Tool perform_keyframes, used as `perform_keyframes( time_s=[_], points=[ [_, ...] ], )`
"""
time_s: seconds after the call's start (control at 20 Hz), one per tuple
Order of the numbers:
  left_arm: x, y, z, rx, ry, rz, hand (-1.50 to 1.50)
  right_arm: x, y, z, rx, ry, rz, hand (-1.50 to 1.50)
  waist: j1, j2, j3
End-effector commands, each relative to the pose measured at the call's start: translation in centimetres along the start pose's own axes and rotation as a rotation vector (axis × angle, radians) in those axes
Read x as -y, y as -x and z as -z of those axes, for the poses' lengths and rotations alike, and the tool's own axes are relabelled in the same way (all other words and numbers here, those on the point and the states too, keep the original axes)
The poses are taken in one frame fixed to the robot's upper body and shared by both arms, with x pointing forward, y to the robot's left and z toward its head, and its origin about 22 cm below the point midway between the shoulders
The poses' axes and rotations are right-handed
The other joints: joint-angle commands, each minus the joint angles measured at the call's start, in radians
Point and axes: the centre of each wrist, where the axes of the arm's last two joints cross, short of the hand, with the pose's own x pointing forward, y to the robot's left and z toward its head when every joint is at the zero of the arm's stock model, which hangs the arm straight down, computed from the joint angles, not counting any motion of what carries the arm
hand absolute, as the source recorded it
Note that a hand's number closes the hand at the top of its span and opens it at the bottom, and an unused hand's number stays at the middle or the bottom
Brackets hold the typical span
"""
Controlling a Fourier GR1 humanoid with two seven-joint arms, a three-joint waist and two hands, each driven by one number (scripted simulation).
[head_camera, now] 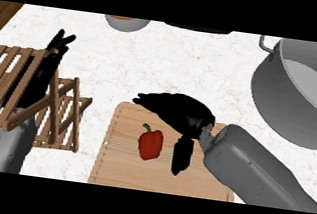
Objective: Pick the bell pepper from the cutting board and place it in the pot
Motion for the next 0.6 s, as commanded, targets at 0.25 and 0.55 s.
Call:
perform_keyframes(
  time_s=[0.25,0.55],
  points=[
    [-2.8,1.2,-2.6,-0.021,-0.089,-0.111,0.00,-2.9,-2.9,1.3,-0.104,-0.059,-0.067,-1.50,-0.042,0.009,0.000],
    [-2.2,-0.7,-1.5,-0.017,-0.121,-0.103,0.00,-3.9,-1.9,3.5,-0.145,-0.055,-0.103,-1.50,-0.041,0.012,0.000]
  ],
)
